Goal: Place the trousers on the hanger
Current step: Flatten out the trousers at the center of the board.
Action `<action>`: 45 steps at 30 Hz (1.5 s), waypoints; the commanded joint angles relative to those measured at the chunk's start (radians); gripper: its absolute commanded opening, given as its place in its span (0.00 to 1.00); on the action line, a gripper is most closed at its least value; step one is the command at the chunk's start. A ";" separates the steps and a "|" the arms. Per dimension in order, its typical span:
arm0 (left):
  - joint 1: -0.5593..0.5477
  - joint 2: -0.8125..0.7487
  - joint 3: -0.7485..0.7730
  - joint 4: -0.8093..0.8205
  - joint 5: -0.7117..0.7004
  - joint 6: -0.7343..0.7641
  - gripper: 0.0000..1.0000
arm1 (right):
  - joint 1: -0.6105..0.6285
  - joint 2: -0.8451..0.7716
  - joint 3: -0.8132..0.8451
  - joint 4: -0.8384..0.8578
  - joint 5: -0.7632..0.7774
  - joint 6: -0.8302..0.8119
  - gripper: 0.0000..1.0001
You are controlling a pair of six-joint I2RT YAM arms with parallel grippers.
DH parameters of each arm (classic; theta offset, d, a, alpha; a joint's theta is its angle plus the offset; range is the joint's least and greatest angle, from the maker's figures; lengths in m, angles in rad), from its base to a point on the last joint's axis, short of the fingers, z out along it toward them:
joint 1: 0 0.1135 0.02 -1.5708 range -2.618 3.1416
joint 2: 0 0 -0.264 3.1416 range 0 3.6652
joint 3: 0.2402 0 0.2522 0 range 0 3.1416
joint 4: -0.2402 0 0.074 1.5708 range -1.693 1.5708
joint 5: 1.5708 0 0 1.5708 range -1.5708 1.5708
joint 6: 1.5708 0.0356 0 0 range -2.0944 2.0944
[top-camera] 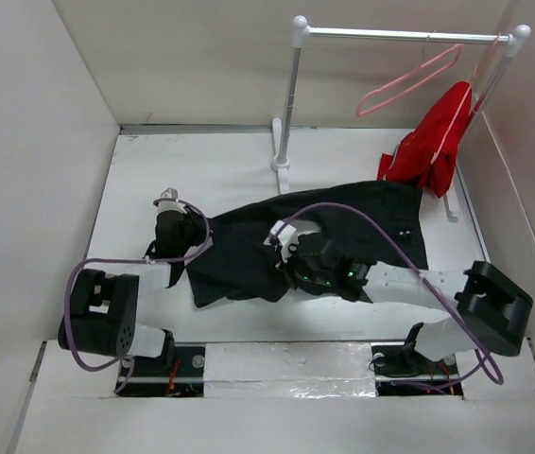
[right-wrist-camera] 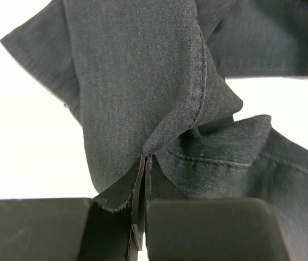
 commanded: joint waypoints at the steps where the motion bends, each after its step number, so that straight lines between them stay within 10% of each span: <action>1: 0.004 -0.090 0.079 -0.009 -0.039 0.006 0.00 | 0.014 -0.100 -0.038 -0.036 -0.008 0.005 0.00; 14: -0.252 -0.556 0.461 -0.633 -0.570 0.153 0.00 | 0.014 -0.151 -0.072 -0.036 0.013 0.005 0.00; 23: -0.272 -0.114 0.704 -0.582 -0.362 0.186 0.02 | 0.014 -0.215 -0.069 -0.053 0.087 0.018 0.00; 31: -0.462 0.383 1.019 -0.704 -0.332 0.267 0.45 | 0.014 -0.243 -0.092 -0.097 0.133 0.050 0.00; 33: -0.462 0.368 0.994 -0.683 -0.390 0.261 0.57 | 0.014 -0.255 -0.106 -0.099 0.142 0.047 0.11; 37: -0.400 0.113 0.717 -0.511 -0.443 0.206 0.63 | -0.004 -0.284 -0.123 -0.119 0.165 0.047 0.63; 45: -0.193 -0.299 0.244 -0.380 -0.609 -0.032 0.64 | -0.086 -0.390 -0.131 -0.097 0.073 0.047 0.75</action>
